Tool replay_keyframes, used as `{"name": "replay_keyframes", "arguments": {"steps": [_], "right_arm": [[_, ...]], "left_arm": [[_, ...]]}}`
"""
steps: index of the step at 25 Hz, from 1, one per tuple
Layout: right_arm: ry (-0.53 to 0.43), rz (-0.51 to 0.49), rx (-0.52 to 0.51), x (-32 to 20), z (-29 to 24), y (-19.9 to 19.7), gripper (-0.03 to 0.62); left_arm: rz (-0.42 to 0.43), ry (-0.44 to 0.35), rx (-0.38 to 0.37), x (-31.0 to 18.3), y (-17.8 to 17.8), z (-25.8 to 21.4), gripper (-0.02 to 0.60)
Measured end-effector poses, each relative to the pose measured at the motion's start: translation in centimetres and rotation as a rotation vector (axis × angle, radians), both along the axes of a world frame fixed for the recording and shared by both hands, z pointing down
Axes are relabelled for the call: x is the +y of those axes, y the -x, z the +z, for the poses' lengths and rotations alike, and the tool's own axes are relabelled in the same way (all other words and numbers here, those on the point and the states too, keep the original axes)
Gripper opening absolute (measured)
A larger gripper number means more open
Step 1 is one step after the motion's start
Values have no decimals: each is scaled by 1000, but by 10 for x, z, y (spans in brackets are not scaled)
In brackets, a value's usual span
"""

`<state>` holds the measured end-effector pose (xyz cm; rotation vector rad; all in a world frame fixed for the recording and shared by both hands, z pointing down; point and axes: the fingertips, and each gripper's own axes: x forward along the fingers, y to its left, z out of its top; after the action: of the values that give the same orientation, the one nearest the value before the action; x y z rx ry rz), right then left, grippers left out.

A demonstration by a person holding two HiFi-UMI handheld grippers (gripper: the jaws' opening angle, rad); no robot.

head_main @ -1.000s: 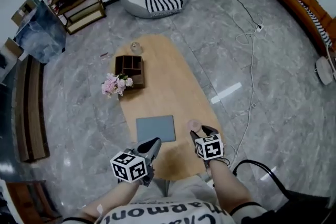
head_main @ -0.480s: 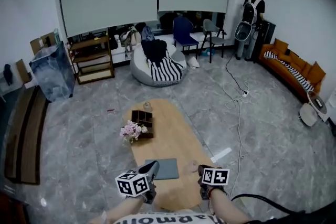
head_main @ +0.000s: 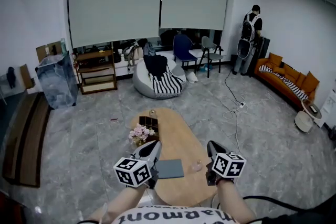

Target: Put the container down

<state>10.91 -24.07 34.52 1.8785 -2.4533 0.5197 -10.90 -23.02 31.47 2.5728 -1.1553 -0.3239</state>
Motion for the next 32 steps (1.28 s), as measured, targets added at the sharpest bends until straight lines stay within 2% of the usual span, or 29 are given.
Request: {"name": "replay_keyframes", "arguments": {"steps": [4, 8, 12, 21, 26, 32], "right_arm": [[-145, 7, 21, 29, -58, 10, 14], [-223, -25, 90, 63, -91, 23, 14], [-228, -26, 95, 91, -95, 29, 14], [-242, 44, 82, 124, -102, 0, 14], [-258, 35, 44, 128, -107, -9, 14], [-235, 20, 30, 141, -99, -32, 13]], "left_arm": [[46, -78, 16, 25, 10, -32, 14], [67, -123, 48, 49, 16, -55, 14], [117, -101, 92, 70, 11, -63, 14], [175, -126, 71, 97, -11, -65, 14], [155, -133, 91, 102, -13, -74, 14], [122, -140, 69, 120, -28, -77, 14]]}}
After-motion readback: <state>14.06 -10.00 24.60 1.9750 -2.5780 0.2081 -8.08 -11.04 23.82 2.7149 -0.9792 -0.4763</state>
